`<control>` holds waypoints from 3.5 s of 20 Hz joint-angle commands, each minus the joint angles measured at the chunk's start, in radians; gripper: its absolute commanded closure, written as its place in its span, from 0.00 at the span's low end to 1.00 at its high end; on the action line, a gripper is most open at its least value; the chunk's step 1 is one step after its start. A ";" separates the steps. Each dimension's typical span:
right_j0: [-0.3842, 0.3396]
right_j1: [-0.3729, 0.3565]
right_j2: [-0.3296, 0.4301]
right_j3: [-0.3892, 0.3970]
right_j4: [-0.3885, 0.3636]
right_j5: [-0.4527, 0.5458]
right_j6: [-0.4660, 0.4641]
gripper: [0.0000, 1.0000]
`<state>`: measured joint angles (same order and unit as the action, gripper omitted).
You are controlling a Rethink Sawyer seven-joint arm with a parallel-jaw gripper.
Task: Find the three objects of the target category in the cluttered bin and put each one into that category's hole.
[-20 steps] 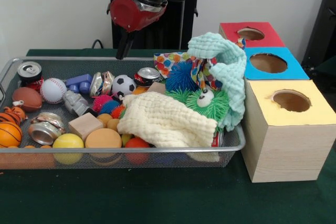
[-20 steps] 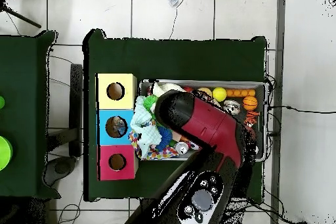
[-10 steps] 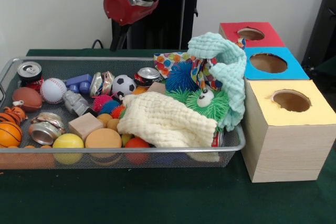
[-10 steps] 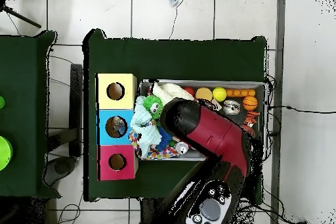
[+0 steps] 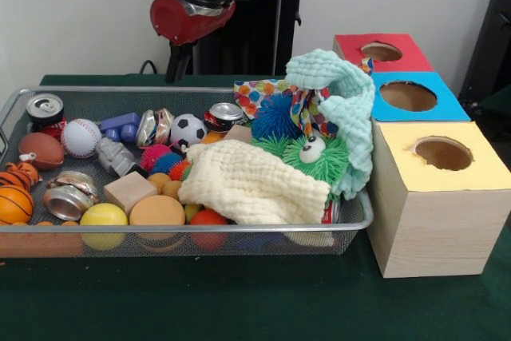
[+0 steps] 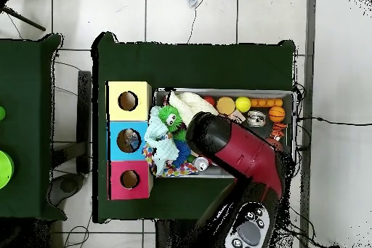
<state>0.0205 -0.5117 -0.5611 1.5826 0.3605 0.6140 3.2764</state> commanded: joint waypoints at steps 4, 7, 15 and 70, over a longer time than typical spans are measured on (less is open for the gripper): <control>0.001 -0.040 0.055 -0.019 -0.083 0.125 -0.065 1.00; -0.028 -0.031 0.028 -0.112 -0.110 0.214 -0.085 1.00; -0.051 0.024 0.025 -0.274 -0.108 0.299 0.012 1.00; -0.066 -0.026 0.038 -0.470 -0.201 0.603 -0.022 1.00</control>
<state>-0.0567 -0.5780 -0.6113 1.0835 0.1938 1.1495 3.2764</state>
